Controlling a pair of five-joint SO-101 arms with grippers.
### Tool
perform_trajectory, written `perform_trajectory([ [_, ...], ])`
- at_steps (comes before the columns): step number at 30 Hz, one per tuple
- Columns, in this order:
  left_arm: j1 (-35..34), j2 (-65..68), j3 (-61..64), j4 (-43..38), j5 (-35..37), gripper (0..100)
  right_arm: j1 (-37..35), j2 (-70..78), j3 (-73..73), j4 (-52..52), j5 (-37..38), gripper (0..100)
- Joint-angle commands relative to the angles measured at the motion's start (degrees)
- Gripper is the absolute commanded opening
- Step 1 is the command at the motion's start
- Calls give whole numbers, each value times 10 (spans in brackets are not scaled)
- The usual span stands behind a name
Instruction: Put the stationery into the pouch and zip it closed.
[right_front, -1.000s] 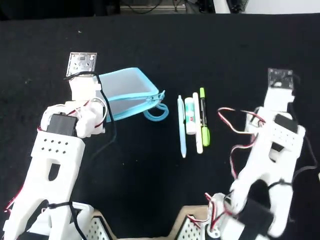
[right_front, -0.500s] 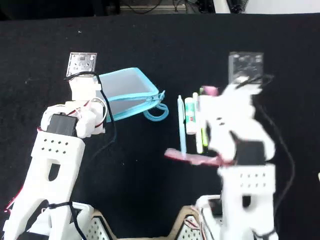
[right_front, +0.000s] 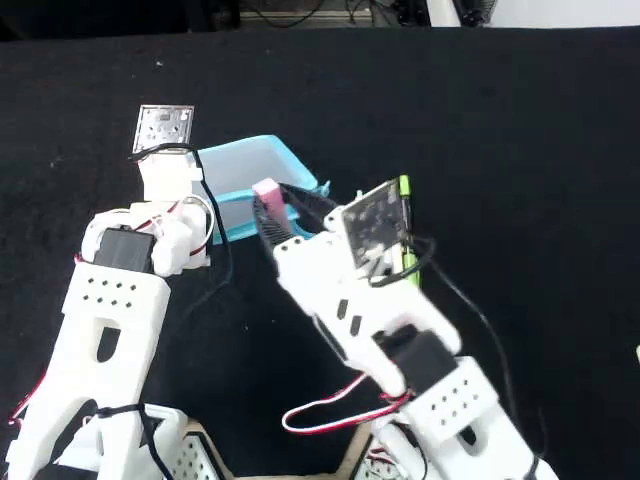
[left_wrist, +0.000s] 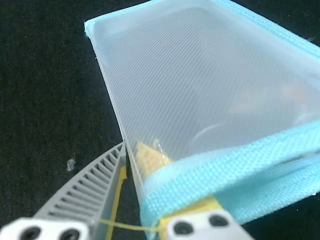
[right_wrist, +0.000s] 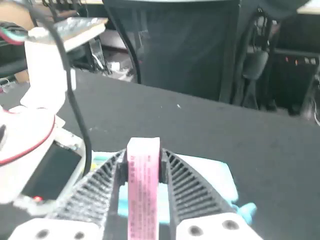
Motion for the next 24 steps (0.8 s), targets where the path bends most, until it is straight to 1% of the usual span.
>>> perform_trajectory([
  [1, 7, 11, 37, -5, 6, 30, -11, -15, 80, -202, -4, 15],
  [5, 6, 13, 38, -15, 6, 30, -11, -15, 155, -314, -4, 15],
  [8, 7, 11, 46, -21, 6, 30, -11, -14, 195, -357, -4, 15],
  [15, 9, 9, 56, -35, 6, 30, -11, -14, 235, -366, -4, 15],
  [24, 9, 10, 56, -33, 6, 30, -4, -20, 208, -362, -4, 15],
])
